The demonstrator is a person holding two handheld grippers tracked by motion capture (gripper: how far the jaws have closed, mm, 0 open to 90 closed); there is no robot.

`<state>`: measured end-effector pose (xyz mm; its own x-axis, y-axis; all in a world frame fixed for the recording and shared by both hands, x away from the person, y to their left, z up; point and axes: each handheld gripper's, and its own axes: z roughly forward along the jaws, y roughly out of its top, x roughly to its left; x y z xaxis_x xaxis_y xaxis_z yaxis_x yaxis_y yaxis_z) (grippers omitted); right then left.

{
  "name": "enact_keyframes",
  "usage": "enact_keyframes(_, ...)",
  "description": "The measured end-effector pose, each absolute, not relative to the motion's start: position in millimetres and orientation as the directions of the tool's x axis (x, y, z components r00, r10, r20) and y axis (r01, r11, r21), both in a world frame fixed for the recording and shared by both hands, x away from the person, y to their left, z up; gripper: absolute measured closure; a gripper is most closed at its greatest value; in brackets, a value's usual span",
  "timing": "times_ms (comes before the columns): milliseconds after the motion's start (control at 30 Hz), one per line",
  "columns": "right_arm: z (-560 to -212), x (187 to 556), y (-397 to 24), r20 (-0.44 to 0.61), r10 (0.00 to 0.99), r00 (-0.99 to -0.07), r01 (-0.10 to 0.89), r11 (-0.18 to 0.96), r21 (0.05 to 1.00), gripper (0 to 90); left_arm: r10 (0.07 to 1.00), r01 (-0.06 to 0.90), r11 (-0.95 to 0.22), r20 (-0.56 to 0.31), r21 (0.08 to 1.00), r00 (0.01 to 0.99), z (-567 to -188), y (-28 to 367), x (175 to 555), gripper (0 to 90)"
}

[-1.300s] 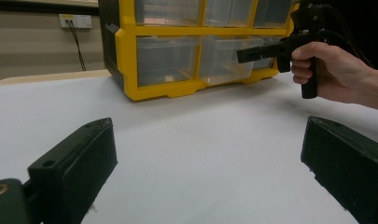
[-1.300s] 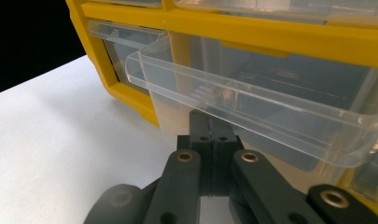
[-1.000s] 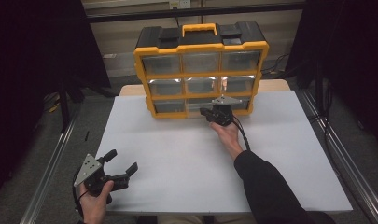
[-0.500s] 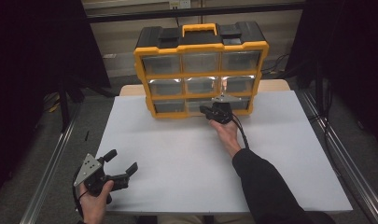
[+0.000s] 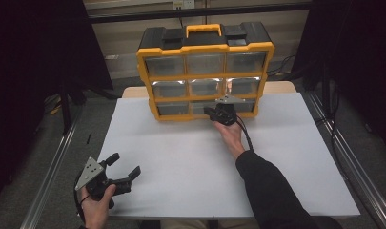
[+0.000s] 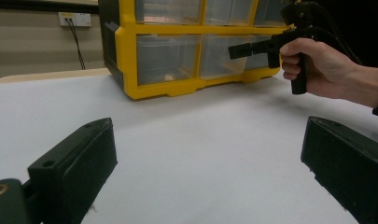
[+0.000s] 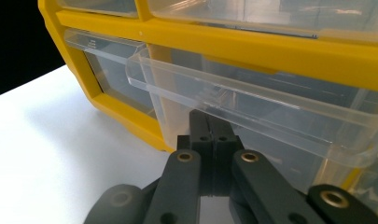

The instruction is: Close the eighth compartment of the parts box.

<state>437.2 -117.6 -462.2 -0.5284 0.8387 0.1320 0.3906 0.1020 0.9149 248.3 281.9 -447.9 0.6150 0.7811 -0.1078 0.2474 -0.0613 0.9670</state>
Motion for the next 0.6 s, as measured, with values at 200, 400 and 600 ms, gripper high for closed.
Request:
enact_keyframes(200,-462.1,438.8,-116.5,0.135,0.839,-0.526,0.392,0.099,0.915,90.0,0.781,0.250,-0.057,-0.113,0.966,0.614,-447.7,281.1,248.0,3.2)
enact_keyframes(400,-461.8,442.0,-111.8,0.126,0.839,-0.529,0.391,0.109,0.914,90.0,0.778,0.247,-0.065,-0.106,0.967,0.619,-447.6,281.6,248.6,3.2)
enact_keyframes(600,-461.9,444.1,-107.3,0.125,0.837,-0.533,0.392,0.114,0.913,90.0,0.781,0.249,-0.062,-0.109,0.966,0.615,-447.5,281.9,248.6,3.2)
